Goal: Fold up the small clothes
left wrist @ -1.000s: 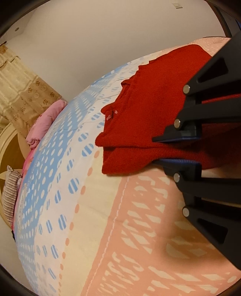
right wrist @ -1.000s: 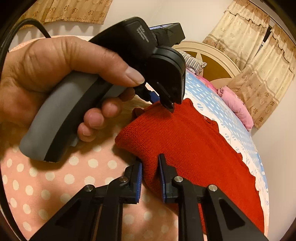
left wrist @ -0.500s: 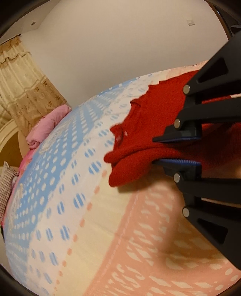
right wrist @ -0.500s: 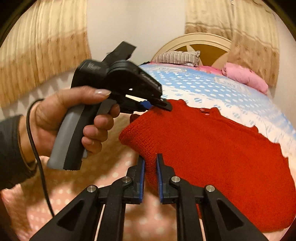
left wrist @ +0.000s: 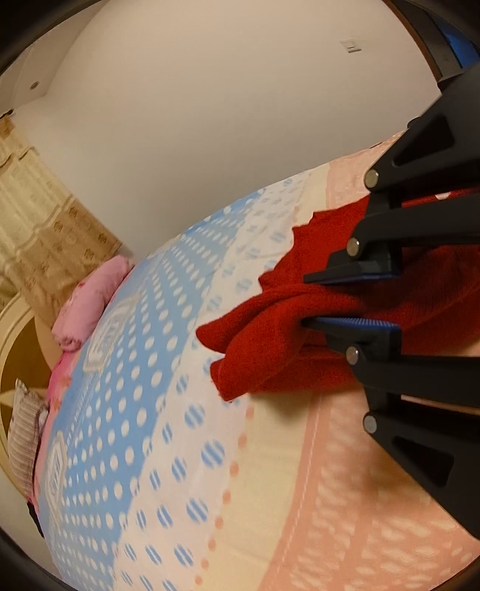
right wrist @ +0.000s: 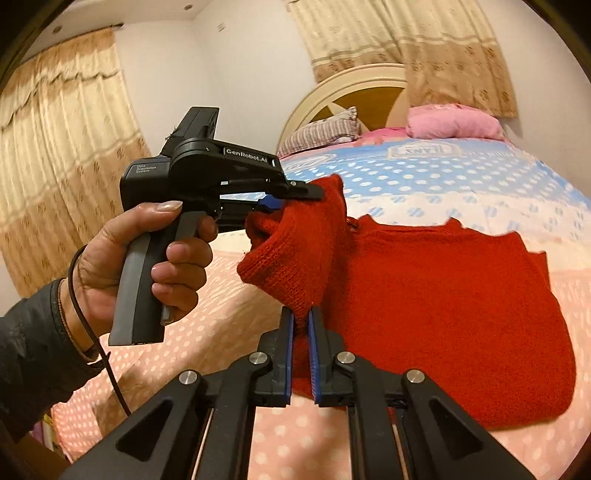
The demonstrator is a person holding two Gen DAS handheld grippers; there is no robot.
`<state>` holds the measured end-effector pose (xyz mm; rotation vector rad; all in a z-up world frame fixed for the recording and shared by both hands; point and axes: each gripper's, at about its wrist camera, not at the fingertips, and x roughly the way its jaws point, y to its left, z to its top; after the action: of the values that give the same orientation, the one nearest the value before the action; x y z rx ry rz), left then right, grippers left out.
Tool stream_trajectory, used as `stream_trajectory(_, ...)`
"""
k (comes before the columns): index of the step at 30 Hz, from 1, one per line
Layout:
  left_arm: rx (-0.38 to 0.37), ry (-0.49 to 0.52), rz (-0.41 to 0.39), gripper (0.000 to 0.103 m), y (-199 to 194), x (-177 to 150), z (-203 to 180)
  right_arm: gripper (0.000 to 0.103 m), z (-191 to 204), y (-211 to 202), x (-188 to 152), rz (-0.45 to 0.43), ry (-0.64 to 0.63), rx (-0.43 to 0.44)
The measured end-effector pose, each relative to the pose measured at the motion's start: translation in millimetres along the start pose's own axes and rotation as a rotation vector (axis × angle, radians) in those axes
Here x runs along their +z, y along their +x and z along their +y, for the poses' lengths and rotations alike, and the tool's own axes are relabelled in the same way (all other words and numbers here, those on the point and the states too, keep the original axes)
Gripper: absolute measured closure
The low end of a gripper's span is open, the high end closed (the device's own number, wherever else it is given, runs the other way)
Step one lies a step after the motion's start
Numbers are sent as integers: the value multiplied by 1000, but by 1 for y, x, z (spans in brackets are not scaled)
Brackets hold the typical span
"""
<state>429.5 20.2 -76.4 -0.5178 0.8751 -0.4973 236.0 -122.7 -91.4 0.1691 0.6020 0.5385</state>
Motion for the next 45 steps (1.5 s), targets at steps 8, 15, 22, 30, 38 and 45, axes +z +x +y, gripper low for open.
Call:
stream_trajectory(8, -33, 71, 38, 87, 33, -8, -51, 97, -34, -39, -5, -58, 101, 1)
stream_trajectory(15, -67, 129, 80, 87, 62, -20, -89, 97, -65, -65, -19, -75, 185, -16)
stream_trajectory(22, -51, 180, 125, 87, 96, -38, -115, 97, -103, -84, -38, -83, 308, -27)
stream_trajectory(30, -14, 260, 144, 87, 121, -59, -135, 97, -128, -92, -57, -90, 407, -40)
stream_trajectory(38, 18, 374, 151, 80, 131, -71, -160, 97, -137, -95, -67, -90, 462, -71)
stream_trajectory(45, 28, 521, 20, 31, 68, -91, -157, 97, -139, -110, -77, -110, 486, -103)
